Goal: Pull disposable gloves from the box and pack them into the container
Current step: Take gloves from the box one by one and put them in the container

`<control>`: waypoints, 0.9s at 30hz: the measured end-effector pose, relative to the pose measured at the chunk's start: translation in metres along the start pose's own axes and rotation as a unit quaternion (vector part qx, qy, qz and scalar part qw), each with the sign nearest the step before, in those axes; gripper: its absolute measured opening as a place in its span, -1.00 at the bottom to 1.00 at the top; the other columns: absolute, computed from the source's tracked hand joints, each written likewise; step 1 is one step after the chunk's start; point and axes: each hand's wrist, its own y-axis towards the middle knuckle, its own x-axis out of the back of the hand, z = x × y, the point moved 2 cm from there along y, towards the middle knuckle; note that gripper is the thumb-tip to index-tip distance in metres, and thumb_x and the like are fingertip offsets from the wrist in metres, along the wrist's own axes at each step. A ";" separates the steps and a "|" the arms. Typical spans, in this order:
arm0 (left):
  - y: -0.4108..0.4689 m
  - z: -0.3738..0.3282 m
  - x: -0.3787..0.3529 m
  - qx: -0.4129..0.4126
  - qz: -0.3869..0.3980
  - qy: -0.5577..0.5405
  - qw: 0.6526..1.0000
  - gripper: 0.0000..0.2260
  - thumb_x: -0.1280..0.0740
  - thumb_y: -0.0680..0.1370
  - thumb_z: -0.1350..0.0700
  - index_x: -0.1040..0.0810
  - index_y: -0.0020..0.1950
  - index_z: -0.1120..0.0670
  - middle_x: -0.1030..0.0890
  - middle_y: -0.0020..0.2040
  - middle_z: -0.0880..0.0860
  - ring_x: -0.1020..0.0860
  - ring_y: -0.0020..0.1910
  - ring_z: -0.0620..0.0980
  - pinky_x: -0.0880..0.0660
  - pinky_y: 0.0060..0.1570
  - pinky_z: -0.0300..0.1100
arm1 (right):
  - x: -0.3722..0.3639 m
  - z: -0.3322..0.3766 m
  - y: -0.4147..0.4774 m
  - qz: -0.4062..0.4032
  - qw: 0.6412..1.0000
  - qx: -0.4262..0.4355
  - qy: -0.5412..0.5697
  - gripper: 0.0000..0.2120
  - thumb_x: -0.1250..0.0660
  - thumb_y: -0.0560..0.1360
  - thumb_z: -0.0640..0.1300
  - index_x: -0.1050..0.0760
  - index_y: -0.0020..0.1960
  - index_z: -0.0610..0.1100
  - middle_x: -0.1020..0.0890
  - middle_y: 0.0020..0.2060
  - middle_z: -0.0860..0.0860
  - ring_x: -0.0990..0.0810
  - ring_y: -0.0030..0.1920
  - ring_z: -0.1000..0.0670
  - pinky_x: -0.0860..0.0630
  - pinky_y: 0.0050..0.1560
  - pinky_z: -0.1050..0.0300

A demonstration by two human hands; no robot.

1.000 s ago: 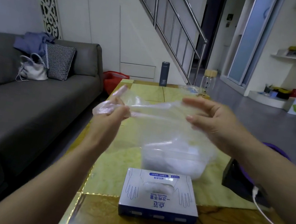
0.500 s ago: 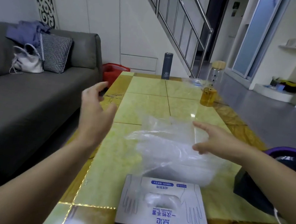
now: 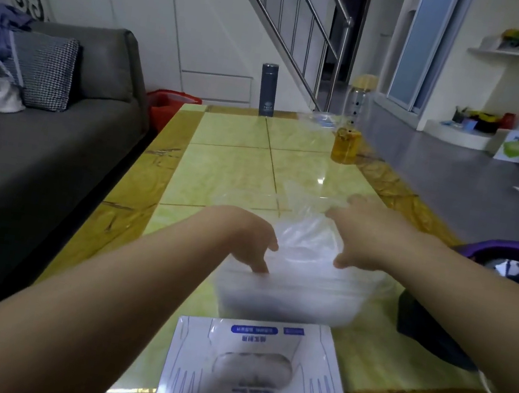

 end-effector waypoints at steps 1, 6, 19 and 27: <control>0.004 0.000 -0.002 0.001 0.004 0.001 1.000 -0.42 -0.29 0.56 -0.11 -0.19 0.53 -0.03 -0.33 0.46 -0.02 -0.31 0.42 0.04 -0.24 0.38 -0.07 | 0.004 0.002 0.000 -0.055 0.997 0.010 -0.057 -0.46 -0.42 0.44 0.05 -0.37 0.36 -0.01 -0.37 0.29 -0.06 -0.31 0.30 -0.12 -0.38 0.17 0.02; 0.017 -0.004 -0.012 0.004 0.025 -0.027 0.999 -0.41 -0.29 0.57 0.00 -0.13 0.54 -0.02 -0.37 0.44 -0.02 -0.37 0.37 0.02 -0.29 0.31 -0.13 | -0.015 0.023 0.019 -0.028 0.995 0.099 -0.011 -0.57 -0.45 0.43 -0.07 -0.48 0.27 -0.11 -0.52 0.18 -0.05 -0.53 0.12 -0.10 -0.54 0.07 0.03; 0.038 0.000 -0.031 0.123 0.094 -0.006 0.988 -0.57 0.05 0.68 0.09 -0.12 0.53 0.24 -0.22 0.50 0.22 -0.26 0.43 0.18 -0.22 0.35 -0.04 | -0.082 0.016 0.079 0.210 0.974 0.085 0.031 0.25 -0.55 0.27 0.12 0.35 0.53 -0.03 -0.22 0.48 -0.12 -0.31 0.40 -0.21 -0.34 0.32 -0.14; 0.021 -0.006 -0.017 0.059 0.148 0.011 0.987 -0.69 -0.17 0.63 0.05 -0.50 0.20 0.26 -0.51 -0.09 0.11 -0.44 -0.03 0.07 -0.40 0.19 -0.06 | -0.075 0.024 0.074 0.231 0.970 0.079 0.006 0.05 -0.48 0.38 0.08 0.21 0.56 -0.06 -0.09 0.52 -0.09 -0.25 0.43 -0.21 -0.33 0.34 -0.10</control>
